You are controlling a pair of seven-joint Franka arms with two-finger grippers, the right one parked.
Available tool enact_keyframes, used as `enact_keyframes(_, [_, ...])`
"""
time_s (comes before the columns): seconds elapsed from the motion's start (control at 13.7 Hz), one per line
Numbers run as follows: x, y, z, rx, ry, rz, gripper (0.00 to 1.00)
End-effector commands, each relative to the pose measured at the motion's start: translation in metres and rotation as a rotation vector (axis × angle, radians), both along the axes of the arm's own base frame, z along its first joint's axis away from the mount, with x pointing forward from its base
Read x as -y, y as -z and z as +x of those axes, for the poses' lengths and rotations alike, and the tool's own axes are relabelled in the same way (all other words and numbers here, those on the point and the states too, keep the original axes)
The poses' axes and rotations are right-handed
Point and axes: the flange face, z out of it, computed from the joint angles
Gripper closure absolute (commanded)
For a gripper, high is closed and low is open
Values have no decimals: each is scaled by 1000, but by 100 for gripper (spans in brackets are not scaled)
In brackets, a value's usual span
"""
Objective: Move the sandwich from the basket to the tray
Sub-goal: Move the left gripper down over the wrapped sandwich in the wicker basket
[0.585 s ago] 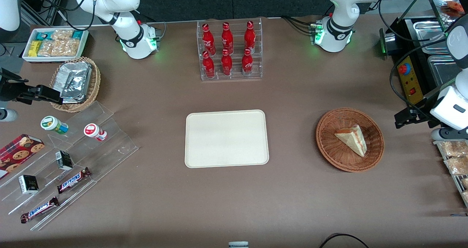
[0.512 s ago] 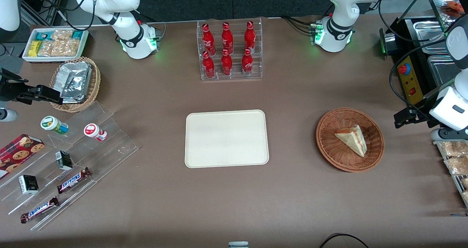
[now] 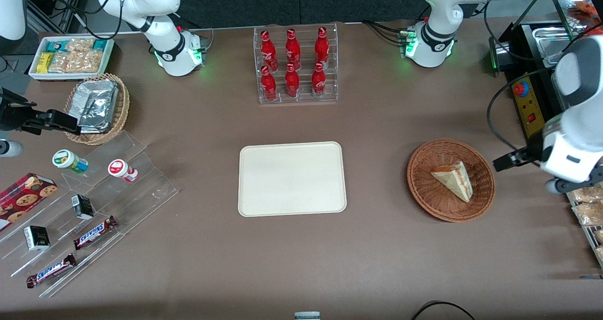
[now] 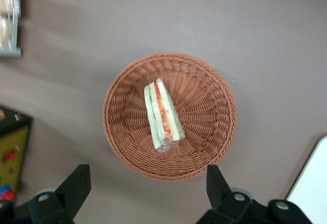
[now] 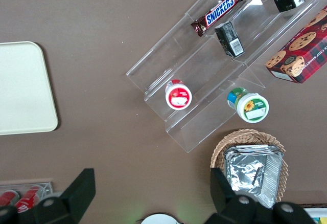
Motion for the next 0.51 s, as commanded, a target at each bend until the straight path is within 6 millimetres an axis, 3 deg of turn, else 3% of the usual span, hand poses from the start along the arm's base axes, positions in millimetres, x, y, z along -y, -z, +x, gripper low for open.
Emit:
enact_keyframes(0.0, [0, 22, -4, 3, -185, 11, 0])
enact_keyframes(0.44, [-3, 122, -20, 97, -383, 3, 0])
